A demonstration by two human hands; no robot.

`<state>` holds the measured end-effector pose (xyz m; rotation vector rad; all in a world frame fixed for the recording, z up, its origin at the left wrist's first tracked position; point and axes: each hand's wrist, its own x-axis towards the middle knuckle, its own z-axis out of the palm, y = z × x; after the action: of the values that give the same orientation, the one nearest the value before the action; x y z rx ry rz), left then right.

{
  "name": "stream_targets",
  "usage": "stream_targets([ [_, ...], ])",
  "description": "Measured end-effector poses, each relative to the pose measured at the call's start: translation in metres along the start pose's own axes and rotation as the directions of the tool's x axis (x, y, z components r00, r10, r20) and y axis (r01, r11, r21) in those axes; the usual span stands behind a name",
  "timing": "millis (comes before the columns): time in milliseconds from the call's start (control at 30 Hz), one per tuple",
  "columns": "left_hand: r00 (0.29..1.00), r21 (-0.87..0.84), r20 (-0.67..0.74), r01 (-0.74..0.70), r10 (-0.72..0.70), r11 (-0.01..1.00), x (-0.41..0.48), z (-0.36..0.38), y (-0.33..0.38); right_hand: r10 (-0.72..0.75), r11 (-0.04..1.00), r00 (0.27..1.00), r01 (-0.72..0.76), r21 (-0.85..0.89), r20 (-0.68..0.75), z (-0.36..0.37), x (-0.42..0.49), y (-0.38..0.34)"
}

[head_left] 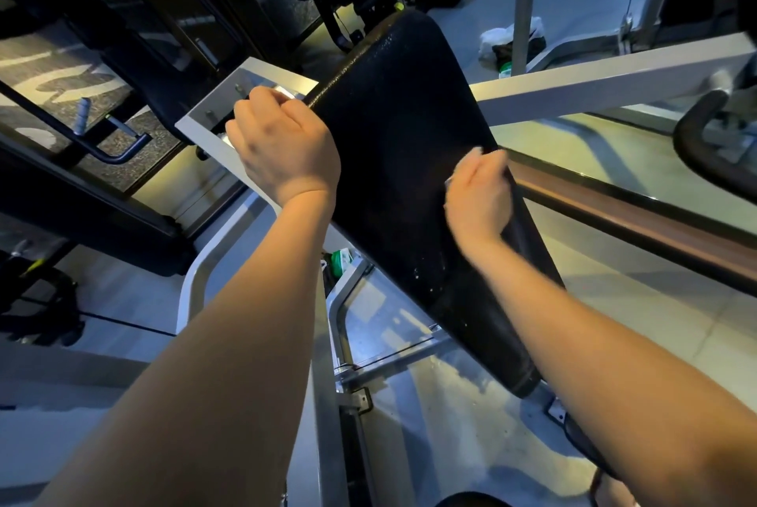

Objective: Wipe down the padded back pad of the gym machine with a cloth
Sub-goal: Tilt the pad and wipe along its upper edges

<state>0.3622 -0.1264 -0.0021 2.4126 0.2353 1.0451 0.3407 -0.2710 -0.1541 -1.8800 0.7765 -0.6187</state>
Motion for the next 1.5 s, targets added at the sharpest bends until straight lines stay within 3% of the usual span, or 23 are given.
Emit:
stream_targets([
  [67, 1.0, -0.006, -0.003, 0.004, -0.004, 1.0, 0.001, 0.0, 0.0, -0.337, 0.942, 0.94, 0.335, 0.03, 0.061, 0.002, -0.054, -0.003],
  [133, 1.0, -0.017, 0.004, 0.007, -0.007, 1.0, 0.002, -0.002, -0.001, -0.675, 0.735, 0.724, 0.676, 0.05, 0.139, -0.002, -0.09, 0.002],
  [167, 1.0, -0.022, 0.01, 0.006, -0.006, 1.0, 0.002, -0.003, -0.001, -0.755, 0.65, 0.638, 0.759, 0.045, 0.151, -0.002, -0.086, 0.006],
  [200, 1.0, -0.025, 0.012, 0.004, -0.004, 1.0, 0.001, -0.003, -0.001, -0.784, 0.613, 0.606, 0.79, 0.013, 0.139, 0.0, -0.072, 0.008],
  [333, 1.0, -0.021, -0.005, 0.01, -0.01, 1.0, 0.002, -0.001, -0.003, -0.715, 0.692, 0.699, 0.707, -0.146, -0.004, 0.006, -0.011, 0.0],
  [433, 1.0, -0.022, -0.014, 0.001, -0.002, 1.0, 0.002, 0.001, -0.005, -0.388, 0.92, 0.916, 0.378, -0.103, -0.104, 0.008, 0.013, -0.015],
  [500, 1.0, -0.02, -0.03, -0.01, 0.009, 1.0, 0.003, 0.002, -0.006, -0.17, 0.985, 0.975, 0.167, -0.031, -0.144, 0.008, 0.025, -0.026],
  [567, 0.999, -0.011, -0.042, -0.019, 0.018, 1.0, 0.003, 0.003, -0.007, -0.192, 0.981, 0.967, 0.193, -0.013, -0.169, 0.01, 0.01, -0.037],
  [600, 0.999, -0.009, -0.045, -0.02, 0.02, 1.0, 0.003, 0.004, -0.007, -0.288, 0.957, 0.94, 0.29, -0.012, -0.183, 0.012, -0.008, -0.041],
  [700, 0.999, -0.017, -0.045, -0.014, 0.013, 1.0, 0.003, 0.004, -0.007, -0.664, 0.744, 0.737, 0.668, -0.014, -0.127, 0.012, -0.067, -0.032],
  [800, 1.0, -0.019, -0.025, -0.019, 0.019, 1.0, 0.002, 0.002, -0.006, -0.822, 0.565, 0.569, 0.82, -0.088, 0.023, 0.001, -0.045, -0.024],
  [833, 1.0, -0.022, -0.019, -0.02, 0.02, 1.0, 0.001, 0.001, -0.006, -0.811, 0.578, 0.585, 0.805, -0.136, 0.018, -0.002, -0.025, -0.028],
  [933, 1.0, -0.024, -0.019, -0.008, 0.007, 1.0, 0.001, 0.0, -0.004, -0.546, 0.829, 0.836, 0.53, -0.182, -0.052, -0.008, 0.024, -0.062],
  [967, 1.0, -0.024, -0.022, -0.005, 0.004, 1.0, 0.001, 0.0, -0.004, -0.458, 0.883, 0.886, 0.443, -0.158, -0.076, -0.005, 0.03, -0.069],
  [1033, 1.0, -0.026, -0.017, -0.002, 0.002, 1.0, 0.001, 0.0, -0.003, -0.429, 0.903, 0.897, 0.422, -0.083, -0.105, 0.0, 0.014, -0.075],
  [1100, 1.0, -0.03, -0.019, 0.0, 0.0, 1.0, 0.001, 0.0, -0.003, -0.637, 0.77, 0.761, 0.636, -0.057, -0.12, 0.002, -0.027, -0.064],
  [1167, 1.0, -0.038, -0.027, -0.005, 0.004, 0.999, 0.001, -0.001, -0.004, -0.856, 0.516, 0.516, 0.856, -0.026, 0.016, -0.001, -0.06, -0.038],
  [1233, 0.999, -0.045, -0.031, -0.008, 0.007, 0.999, 0.001, -0.002, -0.004, -0.924, 0.368, 0.371, 0.929, -0.044, 0.092, -0.006, -0.04, -0.032],
  [1267, 0.999, -0.047, -0.031, -0.007, 0.006, 0.999, 0.0, -0.002, -0.003, -0.909, 0.401, 0.409, 0.911, -0.102, 0.083, -0.006, -0.021, -0.04],
  [1367, 0.999, -0.046, -0.044, -0.009, 0.007, 0.999, 0.0, -0.002, -0.002, -0.647, 0.742, 0.76, 0.61, -0.278, -0.062, -0.011, 0.041, -0.085],
  [1400, 0.999, -0.045, -0.049, -0.011, 0.009, 0.999, 0.0, -0.003, -0.002, -0.544, 0.816, 0.837, 0.51, -0.272, -0.061, -0.011, 0.051, -0.097],
  [1467, 0.998, -0.052, -0.053, -0.021, 0.018, 0.998, 0.0, -0.002, -0.003, -0.501, 0.856, 0.863, 0.483, -0.182, -0.063, -0.007, 0.043, -0.109],
  [1500, 0.998, -0.056, -0.055, -0.025, 0.022, 0.998, 0.0, -0.001, -0.003, -0.555, 0.831, 0.826, 0.546, -0.109, -0.095, -0.005, 0.027, -0.108],
])
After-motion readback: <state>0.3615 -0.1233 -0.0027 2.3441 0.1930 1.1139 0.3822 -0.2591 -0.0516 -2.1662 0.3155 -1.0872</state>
